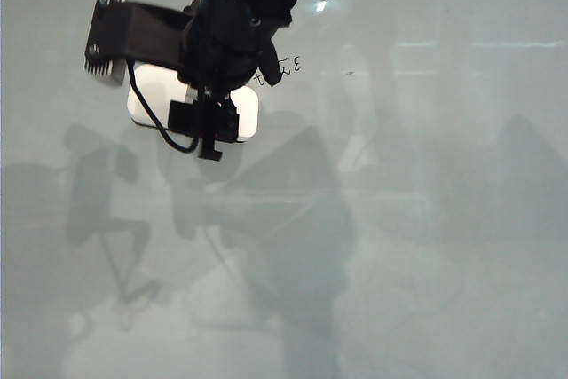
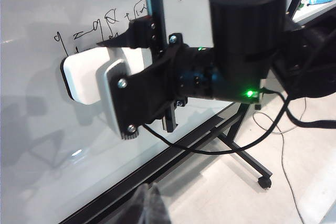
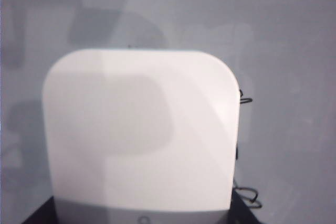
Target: Grab the whiteboard eraser that is attached to the surface of the whiteboard and use it to clean the writing on the whiteboard.
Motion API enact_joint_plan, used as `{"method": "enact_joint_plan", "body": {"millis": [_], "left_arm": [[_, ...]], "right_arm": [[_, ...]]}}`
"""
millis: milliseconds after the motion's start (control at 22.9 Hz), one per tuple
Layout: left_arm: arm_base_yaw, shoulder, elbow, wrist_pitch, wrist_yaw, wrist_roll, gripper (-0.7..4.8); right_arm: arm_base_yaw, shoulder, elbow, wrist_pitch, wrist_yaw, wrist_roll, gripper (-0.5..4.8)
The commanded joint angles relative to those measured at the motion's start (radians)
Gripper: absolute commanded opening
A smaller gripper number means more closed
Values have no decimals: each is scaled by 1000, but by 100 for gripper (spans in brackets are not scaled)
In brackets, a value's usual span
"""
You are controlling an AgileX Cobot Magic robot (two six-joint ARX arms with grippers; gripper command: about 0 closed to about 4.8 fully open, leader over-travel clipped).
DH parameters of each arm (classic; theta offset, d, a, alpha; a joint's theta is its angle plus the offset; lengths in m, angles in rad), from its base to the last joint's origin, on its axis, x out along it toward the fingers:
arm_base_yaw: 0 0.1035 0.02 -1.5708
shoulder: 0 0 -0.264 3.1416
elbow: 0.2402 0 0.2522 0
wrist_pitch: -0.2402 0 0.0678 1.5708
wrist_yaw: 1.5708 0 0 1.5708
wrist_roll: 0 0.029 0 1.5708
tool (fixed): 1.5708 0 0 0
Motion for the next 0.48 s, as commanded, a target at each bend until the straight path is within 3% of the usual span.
{"method": "enact_joint_plan", "body": {"millis": [44,480], "left_arm": [[0,-1,6,13,4,3,-2],[0,-1,6,13,4,3,-3]], "right_arm": [[-11,4,26,32,19,-70,260],[-10,8,149,-22,69,-176,261]]}}
